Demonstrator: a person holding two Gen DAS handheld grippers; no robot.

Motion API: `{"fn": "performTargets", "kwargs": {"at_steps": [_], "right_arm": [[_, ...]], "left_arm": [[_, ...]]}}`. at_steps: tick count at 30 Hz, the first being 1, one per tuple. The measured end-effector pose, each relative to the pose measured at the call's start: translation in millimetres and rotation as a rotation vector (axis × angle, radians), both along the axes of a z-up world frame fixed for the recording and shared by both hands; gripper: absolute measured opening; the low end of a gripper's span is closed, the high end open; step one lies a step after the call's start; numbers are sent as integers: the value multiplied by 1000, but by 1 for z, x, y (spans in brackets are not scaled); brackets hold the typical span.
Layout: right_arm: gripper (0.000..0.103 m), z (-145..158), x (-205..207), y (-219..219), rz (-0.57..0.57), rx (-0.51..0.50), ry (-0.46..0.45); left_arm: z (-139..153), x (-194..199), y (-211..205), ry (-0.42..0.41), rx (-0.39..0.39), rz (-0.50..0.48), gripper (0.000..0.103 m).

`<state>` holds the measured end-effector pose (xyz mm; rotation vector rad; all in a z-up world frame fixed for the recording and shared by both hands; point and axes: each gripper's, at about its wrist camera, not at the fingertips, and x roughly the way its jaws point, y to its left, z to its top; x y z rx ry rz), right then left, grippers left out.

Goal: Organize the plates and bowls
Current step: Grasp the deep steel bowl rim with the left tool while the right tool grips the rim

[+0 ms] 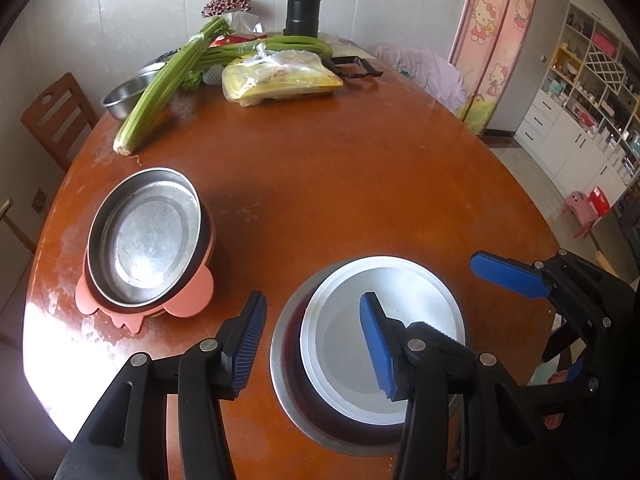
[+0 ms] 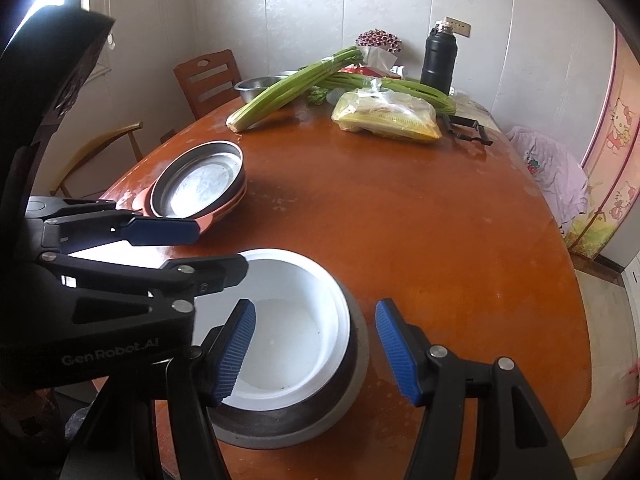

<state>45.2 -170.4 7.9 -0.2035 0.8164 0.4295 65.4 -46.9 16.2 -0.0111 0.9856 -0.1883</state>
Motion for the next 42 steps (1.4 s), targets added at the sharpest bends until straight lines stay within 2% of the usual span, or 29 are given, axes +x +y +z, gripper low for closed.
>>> {"fn": "performTargets", "kwargs": {"at_steps": [9,42], "right_arm": [[73,2,5,-9,-45,11,-9],[73,-22,7,-23,-91,27,56]], "left_arm": [[-2,1,6,14,-6,14,54],[-23,1,9,48,-33,-3,55]]}}
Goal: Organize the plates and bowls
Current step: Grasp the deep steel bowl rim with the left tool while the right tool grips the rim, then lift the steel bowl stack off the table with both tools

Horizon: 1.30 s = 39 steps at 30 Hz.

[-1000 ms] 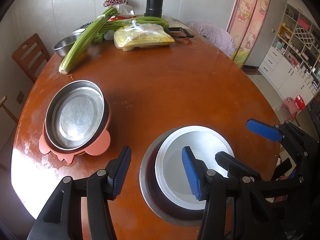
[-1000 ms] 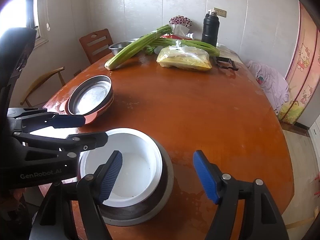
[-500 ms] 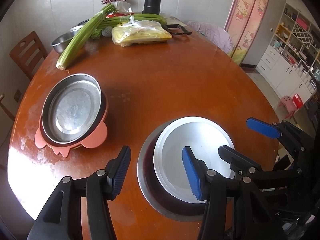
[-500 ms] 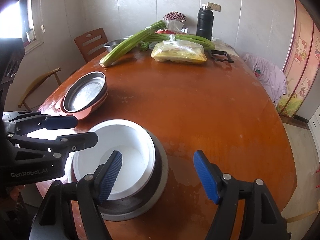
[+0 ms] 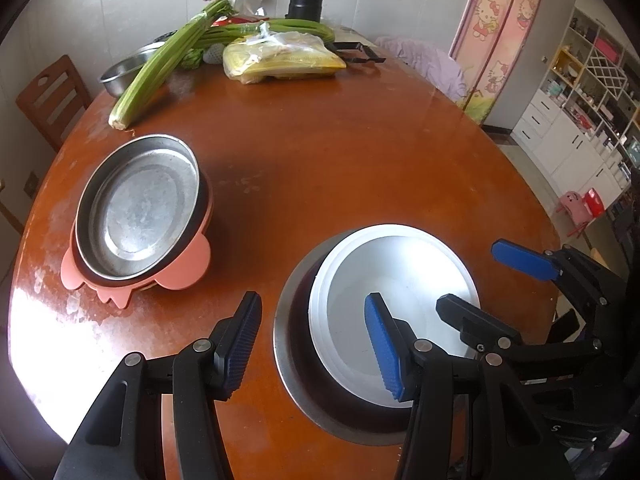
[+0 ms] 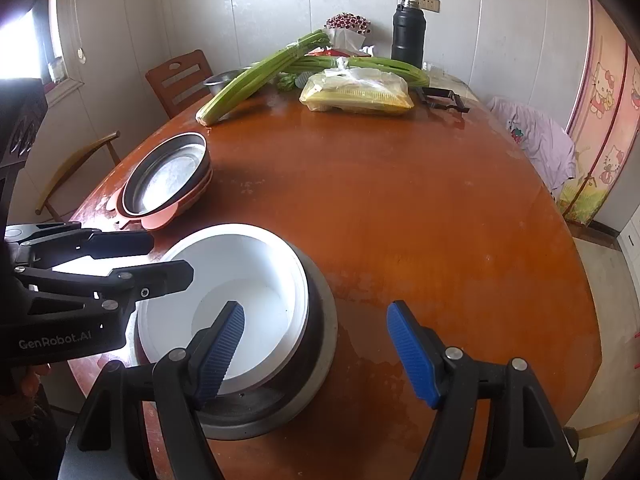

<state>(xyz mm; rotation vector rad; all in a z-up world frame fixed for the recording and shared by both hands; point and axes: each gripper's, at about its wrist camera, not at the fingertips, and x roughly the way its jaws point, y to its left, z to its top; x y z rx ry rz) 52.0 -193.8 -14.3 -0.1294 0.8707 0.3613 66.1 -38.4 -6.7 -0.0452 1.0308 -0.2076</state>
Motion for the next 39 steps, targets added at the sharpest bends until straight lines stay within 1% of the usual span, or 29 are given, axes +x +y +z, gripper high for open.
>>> {"fn": "performTargets", "kwargs": {"at_steps": [16,25,26,28,29,33,39], "right_arm": [[73,-12,0,2,-4,7,40],[73,-16,2,1,-3,32,63],[73,-16,3,1,-4,34,65],[73,-17,3,2,-3,39,71],[73,-18,3,2,-2,39,74],[73,-21,5,2,3,60,97],[73,-28,6,7,11,59,126]], "left_arm": [[-19,4,3,46,18,17,55],[-22,5,3,45,14,14,55],[-22,5,4,46,12,16,56],[-23,4,5,44,18,21,68],[-25,5,5,48,23,25,70],[-31,6,6,66,1,21,70],[-38,6,5,89,0,20,71]]}}
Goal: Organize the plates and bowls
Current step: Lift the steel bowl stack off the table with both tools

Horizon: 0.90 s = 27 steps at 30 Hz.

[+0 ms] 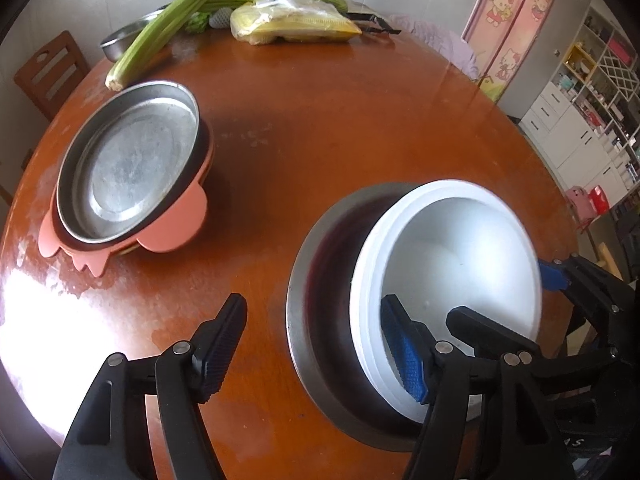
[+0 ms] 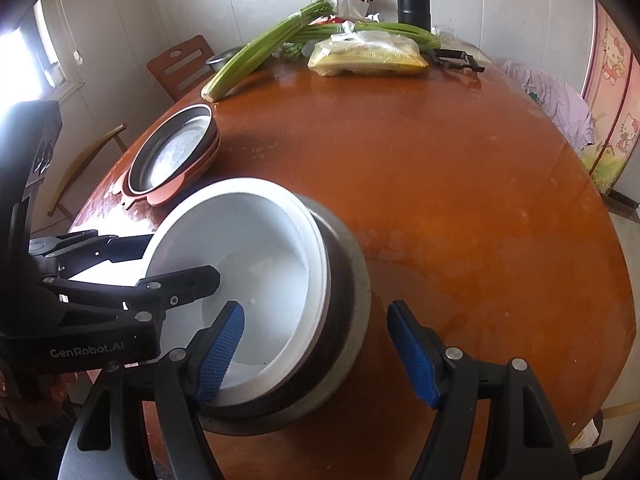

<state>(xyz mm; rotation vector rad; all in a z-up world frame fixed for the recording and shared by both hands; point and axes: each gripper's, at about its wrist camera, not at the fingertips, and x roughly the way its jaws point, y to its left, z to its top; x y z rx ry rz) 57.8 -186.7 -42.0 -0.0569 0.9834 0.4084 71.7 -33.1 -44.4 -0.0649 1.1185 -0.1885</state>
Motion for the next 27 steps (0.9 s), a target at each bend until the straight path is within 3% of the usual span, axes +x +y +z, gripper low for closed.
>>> {"fn": "performTargets", "kwargs": {"at_steps": [7,12,23,27], "right_arm": [[73,0,-3,0,0,3,-9],[66,2,-5,2,17,11,-16],[62,3,-5,2,30,19,-25],[60,5,-6,3,36,23,-30]], "left_arm": [[0,0,-1,-1,1,6,71],[0,-1,-2,-3,1,17,70],[2,-2,-4,11,-33,14,57],[4,-2,-5,13,-54,6,48]]}}
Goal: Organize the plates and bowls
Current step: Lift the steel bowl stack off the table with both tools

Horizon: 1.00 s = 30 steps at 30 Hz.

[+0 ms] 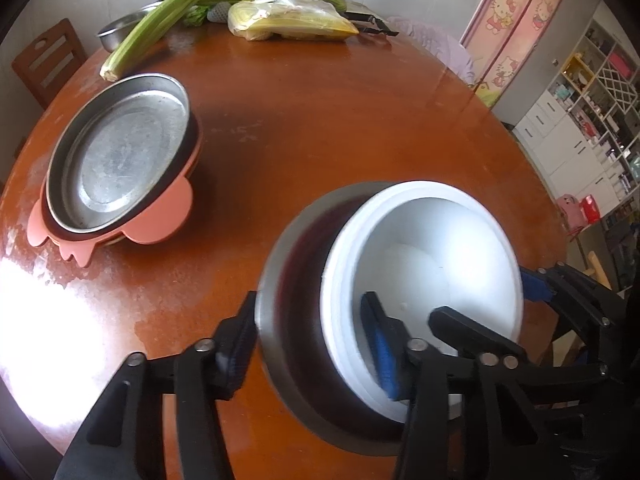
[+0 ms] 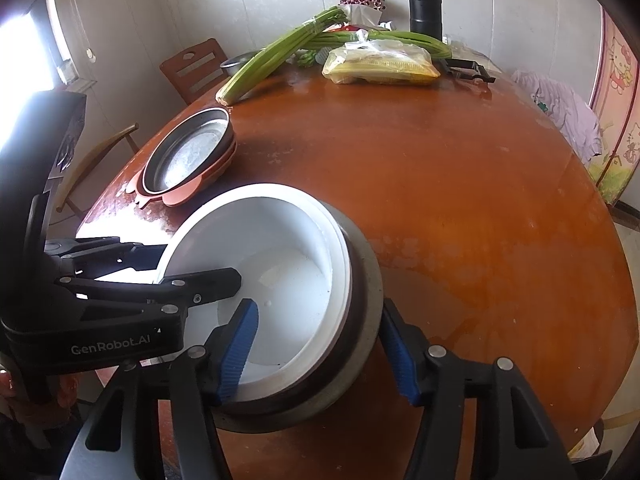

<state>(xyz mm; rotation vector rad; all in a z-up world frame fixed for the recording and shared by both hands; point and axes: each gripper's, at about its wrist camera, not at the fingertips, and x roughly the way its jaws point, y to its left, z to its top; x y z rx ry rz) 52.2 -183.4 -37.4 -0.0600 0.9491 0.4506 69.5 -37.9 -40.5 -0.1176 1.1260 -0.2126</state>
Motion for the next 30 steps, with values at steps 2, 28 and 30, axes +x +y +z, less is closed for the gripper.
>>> {"fn": "performTargets", "kwargs": {"at_steps": [2,28,30], "right_arm": [[60,0,0,1,3,0,1],[59,9,7,8,17,15,-7],[59,10,7,8,18,14,-10]], "left_arm": [[1,0,0,-3,8,2,48],[15,3,7,-18,26,26,47],[16,5,8,-17,24,27,47]]}}
